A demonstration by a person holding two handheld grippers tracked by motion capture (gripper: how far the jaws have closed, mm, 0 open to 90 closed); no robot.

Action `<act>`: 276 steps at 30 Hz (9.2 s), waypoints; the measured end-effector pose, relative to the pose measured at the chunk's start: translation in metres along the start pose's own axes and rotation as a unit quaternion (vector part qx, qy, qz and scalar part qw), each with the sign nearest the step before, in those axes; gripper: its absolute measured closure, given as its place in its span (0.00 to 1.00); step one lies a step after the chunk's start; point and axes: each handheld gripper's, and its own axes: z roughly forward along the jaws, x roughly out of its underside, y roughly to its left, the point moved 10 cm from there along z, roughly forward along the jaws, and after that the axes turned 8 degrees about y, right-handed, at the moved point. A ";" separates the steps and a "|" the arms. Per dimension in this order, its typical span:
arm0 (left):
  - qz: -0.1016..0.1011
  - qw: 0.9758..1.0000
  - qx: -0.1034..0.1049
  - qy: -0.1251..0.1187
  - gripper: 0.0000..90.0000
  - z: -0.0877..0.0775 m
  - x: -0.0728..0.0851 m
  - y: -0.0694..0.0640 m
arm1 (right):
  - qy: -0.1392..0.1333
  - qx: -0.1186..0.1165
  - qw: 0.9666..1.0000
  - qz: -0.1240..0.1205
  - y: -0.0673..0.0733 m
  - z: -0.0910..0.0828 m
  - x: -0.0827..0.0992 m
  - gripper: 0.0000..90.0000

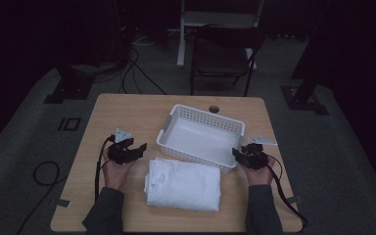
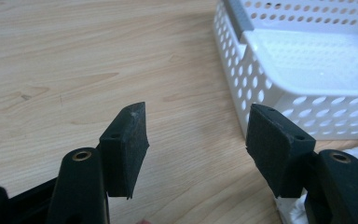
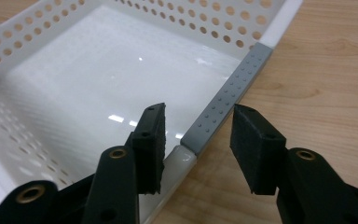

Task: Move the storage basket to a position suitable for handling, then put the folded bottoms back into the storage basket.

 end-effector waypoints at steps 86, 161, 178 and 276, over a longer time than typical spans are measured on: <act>0.006 0.998 0.044 -0.041 0.51 -0.044 -0.001 -0.022 | -0.029 -0.060 0.995 -0.080 0.047 -0.013 -0.026 0.54; -0.003 0.993 0.105 0.055 0.10 0.001 0.079 -0.096 | 0.060 -0.090 0.986 -0.129 0.102 0.000 0.081 0.13; -0.052 0.988 0.127 0.070 0.02 0.015 0.086 -0.093 | 0.107 -0.137 0.983 -0.062 0.098 0.016 0.093 0.11; -0.013 0.994 0.107 -0.029 0.61 -0.081 0.015 -0.096 | -0.032 -0.186 0.964 -0.189 0.151 -0.049 0.012 0.80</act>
